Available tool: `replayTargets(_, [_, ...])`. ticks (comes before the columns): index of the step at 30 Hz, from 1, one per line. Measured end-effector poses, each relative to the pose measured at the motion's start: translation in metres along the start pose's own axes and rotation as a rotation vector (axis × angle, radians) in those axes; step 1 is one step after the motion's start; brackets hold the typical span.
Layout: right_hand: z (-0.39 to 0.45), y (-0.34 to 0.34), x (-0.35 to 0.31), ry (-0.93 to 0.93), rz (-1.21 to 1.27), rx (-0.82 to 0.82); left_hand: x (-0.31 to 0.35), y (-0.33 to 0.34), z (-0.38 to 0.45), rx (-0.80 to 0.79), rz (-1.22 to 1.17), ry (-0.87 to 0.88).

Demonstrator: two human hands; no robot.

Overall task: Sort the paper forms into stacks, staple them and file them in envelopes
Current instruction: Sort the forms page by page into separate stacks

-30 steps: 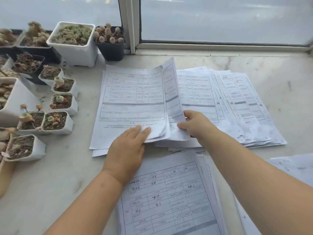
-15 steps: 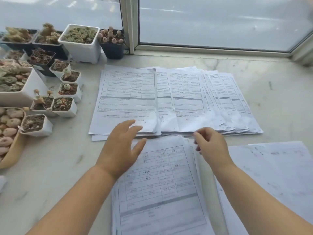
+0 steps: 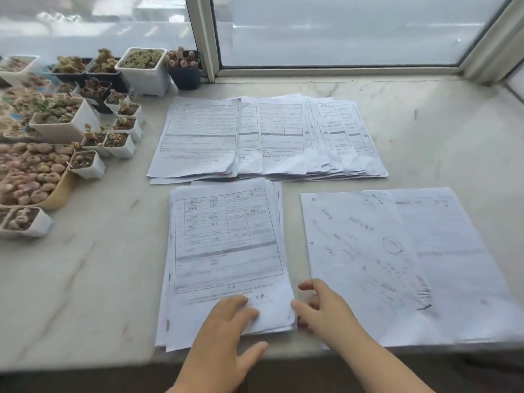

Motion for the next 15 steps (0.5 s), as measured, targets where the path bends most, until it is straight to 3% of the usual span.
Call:
replayTargets(9, [0.0, 0.01, -0.005, -0.101, 0.242, -0.182, -0.002, -0.001, -0.002, 0.067, -0.055, -0.122])
replayTargets(15, [0.011, 0.015, -0.003, -0.094, 0.373, -0.178, -0.006, -0.004, -0.002, 0.105, -0.063, -0.158])
Point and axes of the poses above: each hand's wrist, its own z-axis towards the middle knuckle, its own y-axis out of the palm, x = y × z, the point moved 6 cm from there along z, towards the middle knuckle, and after that the axes turned 2 degrees about -x, right-handed, at the moved point
